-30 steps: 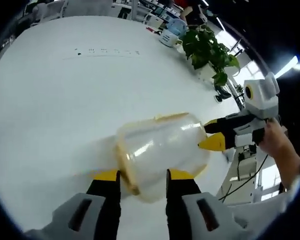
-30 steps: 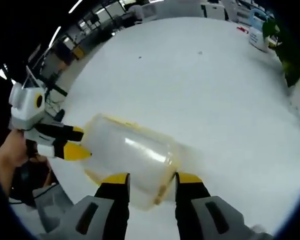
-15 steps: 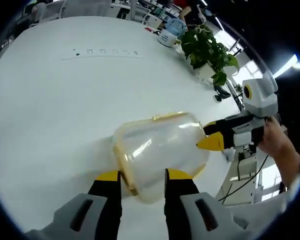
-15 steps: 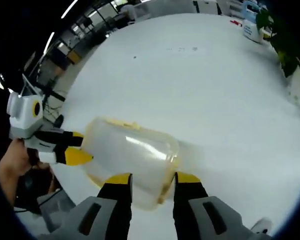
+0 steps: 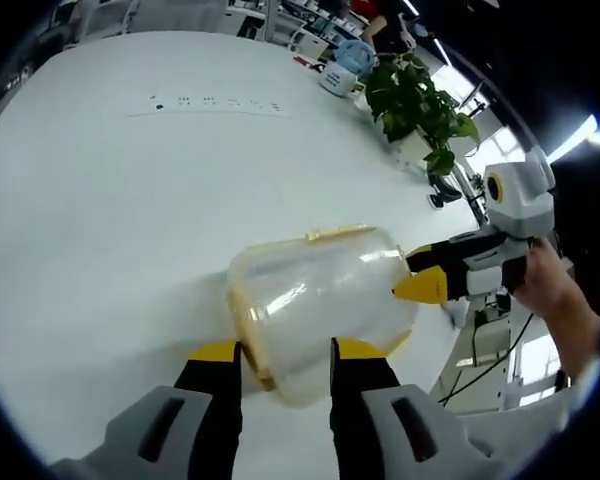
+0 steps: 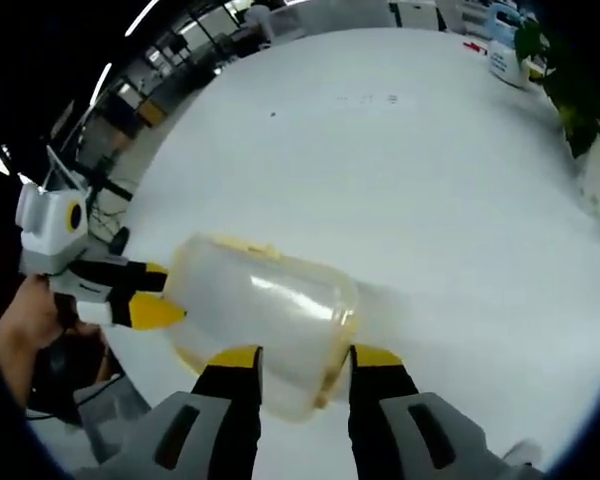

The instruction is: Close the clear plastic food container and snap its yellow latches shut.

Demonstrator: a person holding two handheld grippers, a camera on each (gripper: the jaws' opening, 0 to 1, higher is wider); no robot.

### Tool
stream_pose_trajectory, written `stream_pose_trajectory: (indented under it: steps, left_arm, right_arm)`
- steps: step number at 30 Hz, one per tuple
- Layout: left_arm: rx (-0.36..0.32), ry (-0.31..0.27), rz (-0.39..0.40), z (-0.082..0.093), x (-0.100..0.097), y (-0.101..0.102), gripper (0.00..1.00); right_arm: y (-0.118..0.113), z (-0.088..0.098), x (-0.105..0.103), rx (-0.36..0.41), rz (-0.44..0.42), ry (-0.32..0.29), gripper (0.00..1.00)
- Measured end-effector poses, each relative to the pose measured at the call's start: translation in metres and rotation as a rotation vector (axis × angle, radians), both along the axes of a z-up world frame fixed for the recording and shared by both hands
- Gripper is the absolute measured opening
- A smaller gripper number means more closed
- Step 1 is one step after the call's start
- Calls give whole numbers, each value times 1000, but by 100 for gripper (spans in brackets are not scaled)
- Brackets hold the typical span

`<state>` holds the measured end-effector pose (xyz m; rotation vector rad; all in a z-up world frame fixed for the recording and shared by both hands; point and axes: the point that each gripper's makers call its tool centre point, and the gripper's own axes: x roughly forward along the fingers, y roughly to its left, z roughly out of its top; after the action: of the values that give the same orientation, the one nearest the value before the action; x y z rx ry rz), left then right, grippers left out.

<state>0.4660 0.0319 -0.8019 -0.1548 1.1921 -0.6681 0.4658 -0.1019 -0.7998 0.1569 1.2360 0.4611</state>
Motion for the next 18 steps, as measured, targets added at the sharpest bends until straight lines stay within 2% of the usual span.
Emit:
stream_pose_trajectory:
  steps: [18]
  left_arm:
    - [-12,-3,45,-1,-5,4,33]
  right_arm:
    - [5,0,0,-2,54,-3,32]
